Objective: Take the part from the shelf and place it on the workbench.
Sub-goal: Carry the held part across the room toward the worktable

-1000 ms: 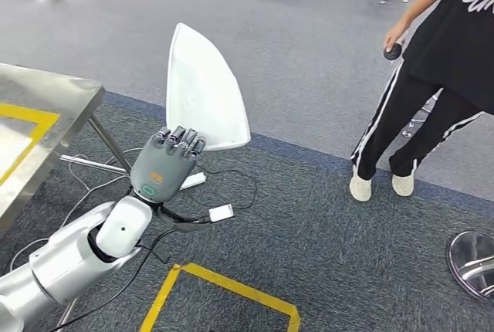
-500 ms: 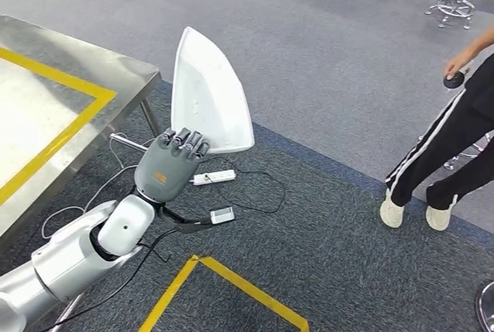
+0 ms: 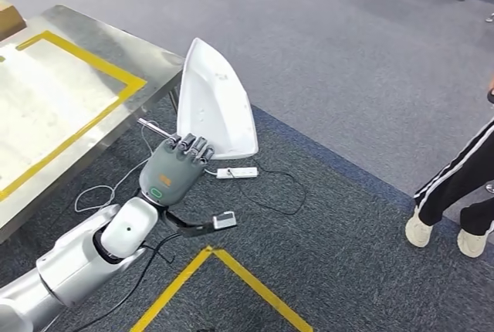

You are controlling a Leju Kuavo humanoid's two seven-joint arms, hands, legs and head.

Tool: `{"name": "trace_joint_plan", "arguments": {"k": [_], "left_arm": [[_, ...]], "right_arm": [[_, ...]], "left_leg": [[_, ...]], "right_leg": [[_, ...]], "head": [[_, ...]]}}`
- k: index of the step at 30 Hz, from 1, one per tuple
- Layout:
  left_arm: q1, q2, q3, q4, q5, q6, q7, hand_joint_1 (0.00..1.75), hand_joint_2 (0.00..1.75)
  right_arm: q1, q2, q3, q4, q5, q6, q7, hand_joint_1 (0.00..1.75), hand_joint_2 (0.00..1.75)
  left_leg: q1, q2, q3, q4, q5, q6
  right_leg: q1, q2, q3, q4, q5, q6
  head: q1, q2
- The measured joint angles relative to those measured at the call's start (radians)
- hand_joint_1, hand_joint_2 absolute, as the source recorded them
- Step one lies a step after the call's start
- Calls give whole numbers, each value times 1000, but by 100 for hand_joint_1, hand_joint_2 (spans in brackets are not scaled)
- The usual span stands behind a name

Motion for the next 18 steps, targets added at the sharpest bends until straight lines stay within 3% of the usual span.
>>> {"name": "trace_joint_plan", "arguments": {"k": [2, 4, 6, 8, 10, 11, 12, 13, 14, 15, 17, 18], "left_arm": [[5, -8, 27, 0, 0, -1, -17, 175, 175], [8, -17, 52, 0, 0, -2, -27, 175, 175], [16, -23, 68, 1, 0, -5, -32, 175, 175], [22, -26, 79, 1, 0, -9, -35, 175, 175], [24, -32, 87, 2, 0, -11, -35, 175, 175], [27, -36, 88, 2, 0, -13, -36, 175, 175], [31, -38, 89, 3, 0, -14, -39, 175, 175], [38, -40, 93, 4, 0, -15, -44, 175, 175], [46, -43, 100, 4, 0, -16, -54, 175, 175], [54, -48, 111, 5, 0, -17, -67, 175, 175], [64, -63, 139, 7, 0, -25, -97, 175, 175], [67, -70, 154, 7, 0, -31, -111, 175, 175]], "right_arm": [[-1, 2, 0, 0, 2, 0, 0, 0, 0], [-1, 3, 0, 0, 3, 1, 0, 0, 0], [-2, 3, 0, 0, 3, 2, 0, 0, 0], [-3, 3, 0, 0, 4, 3, 0, 0, 0], [-2, 3, -1, 0, 5, 3, 0, 0, 0], [-1, 3, -1, 0, 5, 4, 1, 0, 0], [0, 3, -1, 0, 6, 5, 1, 0, 0], [1, 3, -2, 0, 6, 6, 1, 0, 0], [1, 3, -2, 0, 8, 6, 2, 0, 0], [1, 3, -2, 0, 10, 7, 2, 0, 0], [1, 4, -3, 0, 13, 9, 2, 0, 0], [0, 4, -3, 1, 14, 11, 2, 0, 0]], "left_leg": [[-14, 44, 72, -129, 40, 16], [-24, 66, 99, -188, 46, 27], [-22, 43, 97, -196, 52, 33], [-14, 22, 97, -201, 57, 40], [-7, 2, 96, -203, 60, 44], [-6, -9, 95, -203, 61, 45], [-5, -20, 94, -203, 62, 45], [-4, -31, 94, -202, 63, 44], [-2, -42, 94, -202, 64, 42], [1, -54, 94, -201, 65, 39], [4, -77, 90, -198, 67, 28], [4, -88, 86, -196, 71, 22]], "right_leg": [[6, -19, 0, 2, -1, 2], [12, -41, -1, 2, -3, 8], [13, -59, -1, 2, -6, 15], [10, -30, -15, 37, -32, 27], [6, 19, -65, 151, -92, 37], [5, 31, -96, 219, -121, 40], [3, 35, -120, 269, -137, 42], [2, 36, -129, 284, -134, 44], [0, 39, -117, 258, -112, 46], [-4, 45, -88, 198, -76, 48], [-14, 85, -19, 61, -25, 53], [-18, 101, 3, 19, -15, 52]], "head": [[0, 0], [0, 0], [1, 0], [2, 0], [5, 0], [6, 0], [6, 0], [6, 0], [6, 0], [6, 0], [7, 0], [7, 0]]}}
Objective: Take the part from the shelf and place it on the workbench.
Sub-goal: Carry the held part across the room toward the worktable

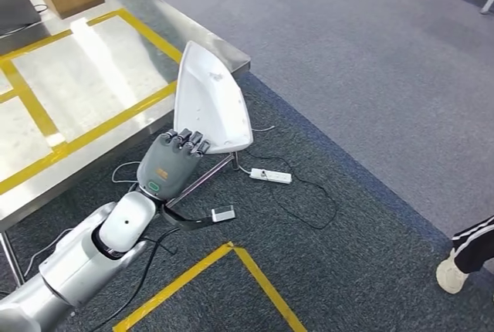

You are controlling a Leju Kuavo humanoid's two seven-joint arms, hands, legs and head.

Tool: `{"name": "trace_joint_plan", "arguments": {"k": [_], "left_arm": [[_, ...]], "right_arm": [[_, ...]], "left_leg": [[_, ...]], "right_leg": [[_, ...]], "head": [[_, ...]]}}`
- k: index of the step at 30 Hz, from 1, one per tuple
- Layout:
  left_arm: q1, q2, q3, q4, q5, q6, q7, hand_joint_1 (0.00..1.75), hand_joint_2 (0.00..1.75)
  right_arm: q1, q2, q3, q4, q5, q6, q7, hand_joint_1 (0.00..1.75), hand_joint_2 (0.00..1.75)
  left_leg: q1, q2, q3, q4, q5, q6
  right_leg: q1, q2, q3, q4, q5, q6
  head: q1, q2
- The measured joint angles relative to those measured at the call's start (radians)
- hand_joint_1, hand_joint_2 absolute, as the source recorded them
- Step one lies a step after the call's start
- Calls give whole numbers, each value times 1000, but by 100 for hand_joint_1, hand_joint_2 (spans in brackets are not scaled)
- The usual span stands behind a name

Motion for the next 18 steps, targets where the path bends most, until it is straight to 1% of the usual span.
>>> {"name": "trace_joint_plan", "arguments": {"k": [1, 2, 3, 4, 5, 6, 7, 8, 9, 10, 11, 12, 13, 14, 15, 16, 17, 18], "left_arm": [[4, -7, 15, 0, 0, -6, -12, 175, 175], [8, -12, 28, 1, 0, -12, -20, 175, 175], [14, -15, 40, 2, 0, -15, -26, 175, 175], [19, -17, 50, 2, 0, -17, -29, 175, 175], [23, -20, 59, 3, 0, -18, -31, 175, 175], [24, -22, 66, 3, 0, -19, -32, 175, 175], [25, -25, 72, 3, 0, -19, -33, 175, 175], [26, -29, 77, 4, 0, -20, -34, 175, 175], [28, -32, 80, 4, 0, -21, -35, 175, 175], [31, -34, 82, 5, 0, -21, -37, 175, 175], [34, -36, 84, 5, 0, -22, -40, 175, 175], [36, -39, 87, 5, 0, -22, -44, 175, 175], [36, -42, 92, 5, 0, -22, -50, 175, 175], [36, -46, 98, 5, 0, -22, -54, 175, 175], [34, -52, 104, 5, 0, -21, -57, 175, 175], [33, -56, 108, 5, 0, -21, -59, 175, 175], [34, -59, 110, 5, 0, -21, -60, 175, 175], [35, -60, 112, 5, 0, -21, -61, 175, 175]], "right_arm": [[-1, 1, 0, 0, 1, 1, 0, 0, 0], [-2, 1, 0, 0, 1, 2, 0, 0, 0], [-2, 1, 0, 0, 2, 2, 1, 0, 0], [-2, 1, 0, 0, 2, 2, 1, 0, 0], [-2, 0, 0, 0, 2, 2, 2, 0, 0], [-2, 0, -1, 0, 2, 2, 2, 0, 0], [-1, 0, -1, 0, 2, 2, 2, 0, 0], [0, 0, -1, 0, 2, 2, 2, 0, 0], [1, 0, -1, 0, 2, 2, 2, 0, 0], [2, 0, -1, 0, 2, 2, 3, 0, 0], [2, 0, -1, 0, 2, 2, 3, 0, 0], [2, 0, -1, 0, 2, 2, 4, 0, 0], [1, 0, -1, 0, 2, 2, 4, 0, 0], [0, 0, -1, 0, 3, 2, 4, 0, 0], [0, 0, -1, 0, 3, 2, 4, 0, 0], [-1, 0, -1, 0, 3, 2, 4, 0, 0], [-2, 0, -1, 0, 4, 2, 3, 0, 0], [-2, 0, -1, 0, 4, 2, 3, 0, 0]], "left_leg": [[0, -9, -4, 0, 4, -6], [1, -18, -8, -2, 9, -12], [3, -24, -10, -4, 12, -17], [2, -16, -14, 0, 8, -22], [1, 1, -23, 19, -6, -26], [-1, 25, -42, 58, -31, -29], [-2, 51, -69, 119, -64, -31], [-2, 65, -101, 190, -97, -33], [-2, 72, -128, 250, -119, -33], [-2, 75, -141, 282, -125, -31], [-3, 76, -135, 276, -112, -27], [-6, 81, -110, 233, -85, -21], [-11, 96, -72, 166, -54, -13], [-18, 119, -33, 97, -33, -4], [-25, 138, -5, 45, -21, 2], [-30, 151, 9, 14, -18, 6], [-33, 151, 11, 3, -22, 8], [-31, 139, 9, 1, -20, 10]], "right_leg": [[-1, 10, 9, -16, -1, -4], [0, 6, 10, -19, 0, -11], [1, -4, 9, -18, 3, -18], [1, -12, 9, -18, 5, -26], [1, -21, 9, -19, 7, -34], [1, -31, 9, -20, 9, -41], [4, -42, 8, -20, 9, -46], [6, -54, 8, -20, 8, -49], [9, -67, 7, -20, 7, -50], [11, -80, 7, -20, 7, -51], [13, -91, 7, -20, 6, -51], [16, -102, 8, -20, 6, -52], [18, -113, 9, -20, 6, -52], [22, -123, 10, -18, 4, -50], [25, -132, 9, -17, 2, -47], [28, -142, 9, -17, 1, -45], [31, -152, 9, -18, 0, -41], [31, -163, 11, -20, -1, -37]], "head": [[0, 0], [0, 0], [0, 0], [-1, 0], [-4, 0], [-7, 0], [-10, 0], [-12, 0], [-12, 0], [-12, 0], [-12, 0], [-12, 0], [-12, 0], [-12, 0], [-11, 0], [-11, 0], [-11, 0], [-10, 0]]}}
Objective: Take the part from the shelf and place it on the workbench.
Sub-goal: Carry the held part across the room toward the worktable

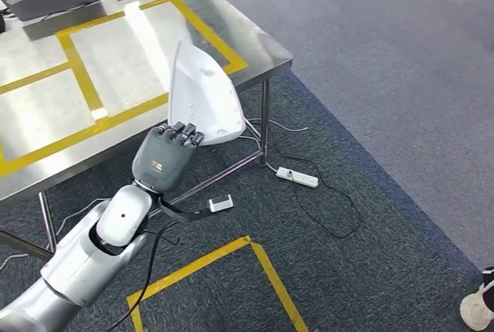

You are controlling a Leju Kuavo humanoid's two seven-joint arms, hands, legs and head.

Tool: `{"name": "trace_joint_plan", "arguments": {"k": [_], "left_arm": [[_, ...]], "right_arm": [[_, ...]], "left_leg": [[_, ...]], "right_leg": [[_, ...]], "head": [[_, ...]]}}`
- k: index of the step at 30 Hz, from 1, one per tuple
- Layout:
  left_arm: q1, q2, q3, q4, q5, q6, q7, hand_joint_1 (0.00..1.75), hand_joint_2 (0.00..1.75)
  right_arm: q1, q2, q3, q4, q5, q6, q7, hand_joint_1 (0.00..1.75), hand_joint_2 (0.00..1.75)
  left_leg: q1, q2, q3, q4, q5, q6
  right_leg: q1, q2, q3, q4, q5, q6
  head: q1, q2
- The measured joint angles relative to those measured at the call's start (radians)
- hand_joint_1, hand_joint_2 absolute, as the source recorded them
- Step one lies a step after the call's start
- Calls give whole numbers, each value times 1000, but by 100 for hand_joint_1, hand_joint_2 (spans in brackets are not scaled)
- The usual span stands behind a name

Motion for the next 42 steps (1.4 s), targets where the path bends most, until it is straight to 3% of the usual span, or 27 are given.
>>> {"name": "trace_joint_plan", "arguments": {"k": [1, 3, 5, 7, 8, 9, 11, 12, 14, 16, 18, 20, 21, 23, 25, 27, 29, 31, 33, 35, 37, 38, 39, 42], "left_arm": [[2, 0, 2, 0, 0, 0, -1, 175, 175], [4, -4, 8, 0, 0, 0, -3, 175, 175], [4, -10, 13, 0, 0, 0, -4, 175, 175], [9, -12, 14, 0, 0, -1, -5, 175, 175], [11, -12, 15, 0, 0, -1, -6, 175, 175], [12, -13, 16, 0, 0, -1, -6, 175, 175], [12, -15, 18, 0, 0, -1, -6, 175, 175], [12, -16, 19, 0, 0, -2, -6, 175, 175], [12, -17, 21, 0, 0, -3, -6, 175, 175], [15, -16, 24, 0, 0, -4, -6, 175, 175], [15, -16, 28, 0, 0, -5, -6, 175, 175], [13, -16, 31, 0, 0, -5, -6, 175, 175], [14, -17, 31, 0, 0, -6, -6, 175, 175], [16, -17, 32, 2, 0, -8, -6, 175, 175], [15, -17, 37, 4, 0, -9, -5, 175, 175], [10, -19, 42, 5, 0, -10, -4, 175, 175], [6, -22, 44, 5, 0, -10, -2, 175, 175], [6, -23, 45, 5, 0, -11, 2, 175, 175], [6, -24, 45, 5, 0, -11, 5, 175, 175], [4, -26, 44, 5, 0, -12, 6, 175, 175], [6, -28, 42, 7, -1, -12, 7, 175, 175], [7, -28, 41, 8, -1, -12, 7, 175, 175], [8, -28, 41, 8, -1, -12, 7, 175, 175], [9, -28, 40, 9, 0, -11, 1, 175, 175]], "right_arm": [[-1, 0, 0, 0, 1, 0, 0, 0, 0], [-1, 0, 0, 0, 2, 0, -1, 0, 0], [1, 0, 0, 0, 2, 0, -1, 0, 0], [4, 0, 0, 0, 2, 0, 0, 0, 0], [4, 0, 0, 0, 2, 0, 0, 0, 0], [4, 0, 0, 0, 2, 0, 0, 0, 0], [4, 0, 0, 0, 3, 0, 0, 0, 0], [3, 0, 0, 0, 4, 0, 0, 0, 0], [2, 1, 0, 0, 5, 0, 0, 0, 0], [1, 1, 0, 0, 7, 0, 0, 0, 0], [0, 1, 0, 0, 9, -1, 0, 0, 0], [1, 1, -1, 0, 10, -1, 0, 0, 0], [2, 0, -1, 0, 11, -1, 0, 0, 0], [4, 0, -1, 0, 12, -1, 0, 0, 0], [2, 1, -1, 0, 13, -1, 0, 0, 0], [1, 1, -1, 0, 14, -1, -1, 0, 0], [0, 1, -1, 0, 14, -1, -1, 0, 0], [-1, 1, -1, 0, 14, -1, -1, 0, 0], [-2, 1, -2, 0, 14, -1, -1, 0, 0], [-1, 1, -1, 0, 14, -1, -1, 0, 0], [1, 1, -1, 0, 14, -1, -1, 0, 0], [2, 1, -1, 0, 14, -1, -1, 0, 0], [2, 1, -2, 0, 13, -1, -2, 0, 0], [-1, 2, -4, 0, 7, -1, -10, 0, 0]], "left_leg": [[3, -11, 0, -3, 2, 3], [11, -32, 1, -8, 8, 10], [16, -54, 0, -9, 10, 14], [18, -77, 0, -8, 10, 15], [19, -90, 0, -8, 11, 14], [21, -103, 0, -7, 11, 12], [24, -128, -1, -4, 12, 4], [24, -139, -4, -2, 13, -1], [24, -159, -12, -1, 19, -14], [27, -166, -18, -4, 24, -25], [25, -126, -37, 34, -2, -34], [23, -78, -93, 150, -63, -41], [24, -69, -126, 218, -91, -44], [25, -64, -156, 280, -99, -43], [23, -53, -110, 196, -46, -36], [14, -13, -38, 65, 1, -24], [6, 9, -8, 4, 8, -15], [7, -12, -8, -4, 9, -7], [13, -34, -6, -9, 12, 2], [17, -54, -5, -10, 14, 9], [18, -77, -5, -10, 14, 12], [18, -88, -5, -10, 14, 12], [19, -98, -4, -9, 14, 12], [22, -120, -4, -3, 12, 3]], "right_leg": [[-1, 3, -1, 3, -4, 6], [-4, 44, -23, 54, -38, 18], [-8, 90, -82, 181, -100, 27], [-11, 99, -135, 284, -130, 32], [-12, 100, -139, 284, -115, 34], [-14, 103, -123, 243, -83, 36], [-24, 136, -60, 101, -15, 41], [-29, 156, -32, 45, 3, 40], [-32, 175, -11, 4, 4, 31], [-30, 156, -9, 2, 8, 15], [-31, 138, -7, -1, 11, 0], [-29, 116, -7, -2, 11, -9], [-28, 103, -7, -2, 10, -11], [-26, 79, -7, -2, 9, -13], [-23, 57, -5, -2, 7, -13], [-17, 39, -3, 0, 3, -8], [-10, 21, 0, -1, -1, 1], [-10, 5, 4, -4, -6, 11], [-12, 35, -7, 28, -31, 22], [-14, 84, -56, 136, -87, 29], [-14, 99, -119, 259, -130, 31], [-14, 100, -134, 280, -126, 31], [-15, 100, -131, 262, -103, 32], [-22, 111, -53, 72, -4, 35]], "head": [[0, 0], [2, 0], [6, 0], [7, 0], [7, 0], [7, 0], [8, 0], [7, 0], [8, 0], [8, 0], [3, 0], [-3, 0], [-3, 0], [-3, 0], [-3, 0], [-3, 0], [-1, 0], [0, 0], [2, 0], [6, 0], [7, 0], [7, 0], [7, 0], [8, 0]]}}
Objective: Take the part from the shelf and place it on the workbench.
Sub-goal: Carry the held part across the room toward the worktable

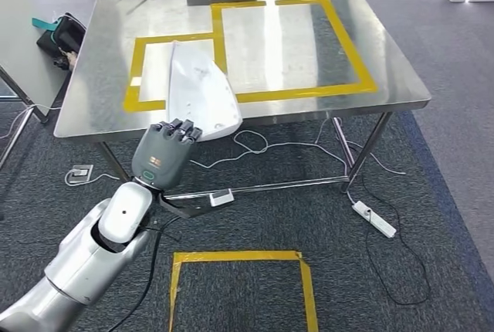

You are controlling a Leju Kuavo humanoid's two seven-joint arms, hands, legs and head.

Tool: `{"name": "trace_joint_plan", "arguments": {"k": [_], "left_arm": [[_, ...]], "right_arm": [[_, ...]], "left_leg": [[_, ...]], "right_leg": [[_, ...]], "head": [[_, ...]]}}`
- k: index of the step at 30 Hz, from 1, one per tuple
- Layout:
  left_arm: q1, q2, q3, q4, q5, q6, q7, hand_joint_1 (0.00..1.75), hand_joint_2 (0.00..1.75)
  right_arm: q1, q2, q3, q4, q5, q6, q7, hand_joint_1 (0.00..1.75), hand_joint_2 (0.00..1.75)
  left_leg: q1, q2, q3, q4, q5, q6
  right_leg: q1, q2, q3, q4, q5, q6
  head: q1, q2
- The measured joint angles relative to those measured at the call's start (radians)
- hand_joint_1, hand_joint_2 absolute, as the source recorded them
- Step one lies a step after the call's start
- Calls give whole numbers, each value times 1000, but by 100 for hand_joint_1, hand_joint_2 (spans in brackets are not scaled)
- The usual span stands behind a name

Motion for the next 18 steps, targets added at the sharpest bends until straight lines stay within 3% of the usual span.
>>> {"name": "trace_joint_plan", "arguments": {"k": [2, 6, 9, 11, 14, 18], "left_arm": [[0, 0, 0, 0, 1, 3, -13, 175, 175], [1, 2, 0, 0, 4, 10, -53, 175, 175], [-2, 2, -2, 0, 7, 15, -85, 175, 175], [-3, 2, -3, 1, 9, 19, -101, 175, 175], [-4, 3, -4, 8, 13, 36, -137, 175, 175], [-6, 6, -16, 27, 17, 58, -189, 175, 175]], "right_arm": [[-3, 2, -5, 0, -8, 2, -7, 0, 0], [-2, 3, -13, 0, -10, 10, -11, 0, 0], [-3, 3, -16, 0, -8, 18, -13, 0, 0], [-3, 3, -19, 0, -6, 21, -13, 0, 0], [-4, 3, -20, 0, 4, 27, -14, 0, 0], [-5, 3, -20, 0, 15, 36, -15, 0, 0]], "left_leg": [[-2, -8, -6, 4, 1, -5], [-4, -5, -8, 1, 9, 14], [-3, 0, -5, -6, 11, 12], [-2, 0, -4, -10, 13, 3], [1, 0, -4, -14, 14, -22], [1, 0, -5, -14, 14, -28]], "right_leg": [[-3, 11, 30, -66, 17, -5], [0, 19, 28, -71, 24, -16], [3, 23, 27, -71, 23, -24], [4, 23, 26, -70, 23, -29], [6, 22, 24, -69, 24, -33], [6, 22, 24, -69, 25, -34]], "head": [[-1, 0], [-3, 0], [-3, 0], [-3, 0], [-3, 0], [-2, 0]]}}
